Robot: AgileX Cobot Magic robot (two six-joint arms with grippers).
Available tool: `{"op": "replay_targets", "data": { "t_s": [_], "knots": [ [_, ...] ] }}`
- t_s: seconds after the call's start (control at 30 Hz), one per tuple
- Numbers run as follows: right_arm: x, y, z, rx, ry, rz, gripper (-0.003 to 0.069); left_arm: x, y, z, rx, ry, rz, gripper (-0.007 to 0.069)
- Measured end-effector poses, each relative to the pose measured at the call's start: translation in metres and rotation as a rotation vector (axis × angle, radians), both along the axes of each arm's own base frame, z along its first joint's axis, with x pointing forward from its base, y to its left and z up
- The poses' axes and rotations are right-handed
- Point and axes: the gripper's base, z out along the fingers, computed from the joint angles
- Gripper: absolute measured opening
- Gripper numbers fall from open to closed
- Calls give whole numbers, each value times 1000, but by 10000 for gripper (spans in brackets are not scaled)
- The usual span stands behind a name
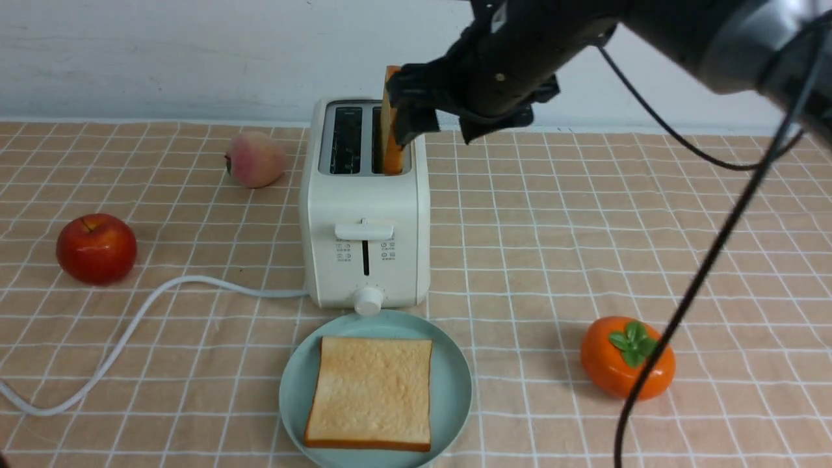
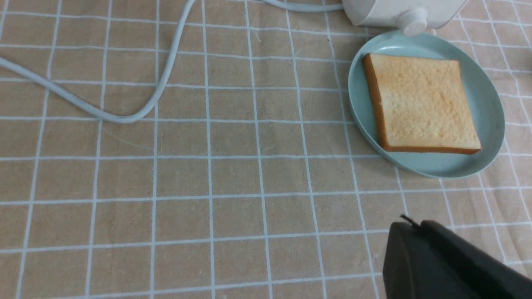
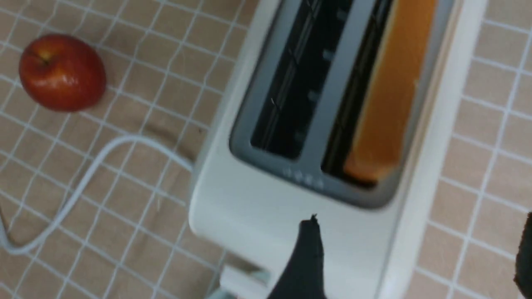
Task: Take toasted bread from bread machine on light coffee tablecloth place on plate.
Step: 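Grasp the toast slice in the toaster and pull it up out of the slot with the right gripper, then place the held slice of bread on top of the slice on the plate with the right gripper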
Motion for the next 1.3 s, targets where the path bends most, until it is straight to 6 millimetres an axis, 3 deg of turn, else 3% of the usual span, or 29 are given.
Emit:
{"op": "replay_targets", "data": {
  "t_s": [0.17,0.27,0.33,0.37,0.4,0.43,0.57,0.63,0.73,0.77,0.8,0.93,1.07,1.3],
  "knots": [
    [24,14,-13,63,-55,-20,589,-6,3,-13,-14,46,31,-14],
    [36,18,-30,63,-69,-54,490,-7,3,-17,-20,68,45,-14],
    [41,20,-39,61,-64,-77,282,-7,3,-17,-23,66,48,-14],
    [41,20,-39,62,-65,-77,244,-7,3,-17,-23,65,47,-14],
    [40,19,-35,66,-72,-77,120,-6,3,-16,-27,59,48,-14],
    [38,18,-31,68,-77,-76,93,-6,3,-16,-30,52,48,-14],
    [21,5,8,31,-135,-50,113,-5,2,-15,-36,38,47,-14],
    [-9,-15,57,-13,-182,-31,113,-4,2,-14,-38,27,47,-14],
    [-57,-46,115,-60,-230,-13,113,-3,2,-14,-44,11,45,-14],
    [-57,-46,114,-68,-225,-11,113,-3,2,-14,-44,10,45,-14],
    [-85,-64,144,-79,-277,1,113,-2,1,-13,-51,-7,43,-14],
    [-117,-82,168,-67,-322,16,113,1,0,-10,-68,-53,39,-14],
    [-132,-82,155,-40,-224,74,113,2,-1,-9,-75,-69,38,-14],
    [-136,-48,26,-17,239,399,113,2,-1,-9,-78,-67,39,-14]
  ]
}}
